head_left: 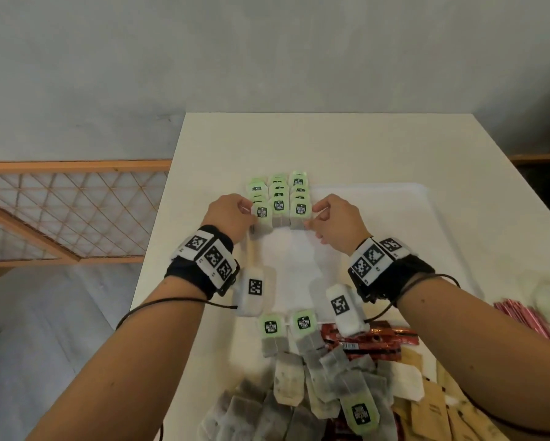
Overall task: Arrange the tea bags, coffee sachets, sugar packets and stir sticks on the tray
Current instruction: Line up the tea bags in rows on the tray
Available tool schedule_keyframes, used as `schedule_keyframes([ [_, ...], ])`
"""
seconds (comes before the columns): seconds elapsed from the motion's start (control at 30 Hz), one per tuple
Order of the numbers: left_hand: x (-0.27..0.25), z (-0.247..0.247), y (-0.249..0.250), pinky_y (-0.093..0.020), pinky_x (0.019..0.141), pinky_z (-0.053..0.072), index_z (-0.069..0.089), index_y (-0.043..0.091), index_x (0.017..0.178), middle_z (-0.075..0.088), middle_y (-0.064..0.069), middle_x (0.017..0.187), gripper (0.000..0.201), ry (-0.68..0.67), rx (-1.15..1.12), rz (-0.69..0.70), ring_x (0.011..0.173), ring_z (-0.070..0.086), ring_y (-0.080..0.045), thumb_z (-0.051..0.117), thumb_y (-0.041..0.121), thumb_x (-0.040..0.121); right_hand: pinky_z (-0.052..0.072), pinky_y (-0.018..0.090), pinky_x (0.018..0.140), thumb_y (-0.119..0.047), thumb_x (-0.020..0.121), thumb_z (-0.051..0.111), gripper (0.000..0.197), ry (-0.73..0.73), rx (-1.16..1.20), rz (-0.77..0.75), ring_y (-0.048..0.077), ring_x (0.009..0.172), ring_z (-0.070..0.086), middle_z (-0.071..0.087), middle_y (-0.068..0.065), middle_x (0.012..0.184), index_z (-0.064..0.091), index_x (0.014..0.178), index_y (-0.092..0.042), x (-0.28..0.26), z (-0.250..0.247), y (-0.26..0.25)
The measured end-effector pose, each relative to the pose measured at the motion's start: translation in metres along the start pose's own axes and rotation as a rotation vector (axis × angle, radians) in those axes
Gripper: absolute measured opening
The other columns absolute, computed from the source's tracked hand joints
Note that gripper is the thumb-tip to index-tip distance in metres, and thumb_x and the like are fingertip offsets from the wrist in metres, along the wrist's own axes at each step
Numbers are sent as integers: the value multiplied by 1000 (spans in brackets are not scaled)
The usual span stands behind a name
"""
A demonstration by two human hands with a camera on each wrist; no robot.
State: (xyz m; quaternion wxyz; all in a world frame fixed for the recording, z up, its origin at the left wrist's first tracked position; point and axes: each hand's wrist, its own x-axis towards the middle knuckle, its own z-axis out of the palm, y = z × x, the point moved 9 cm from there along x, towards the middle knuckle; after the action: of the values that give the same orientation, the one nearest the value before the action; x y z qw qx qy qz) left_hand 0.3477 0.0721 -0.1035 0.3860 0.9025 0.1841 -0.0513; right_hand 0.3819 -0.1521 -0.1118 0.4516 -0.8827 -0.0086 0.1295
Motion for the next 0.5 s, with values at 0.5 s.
schedule_keyframes([
  [0.5,-162,30,35,-34,87,51,60,27,112,63,8,108,32,-301,308,282,92,61,-12,70,41,85,48,17,67,-33,73,83,42,-449,-176,-230,11,70,60,64,-18,101,66,112,-39,-178,-11,18],
])
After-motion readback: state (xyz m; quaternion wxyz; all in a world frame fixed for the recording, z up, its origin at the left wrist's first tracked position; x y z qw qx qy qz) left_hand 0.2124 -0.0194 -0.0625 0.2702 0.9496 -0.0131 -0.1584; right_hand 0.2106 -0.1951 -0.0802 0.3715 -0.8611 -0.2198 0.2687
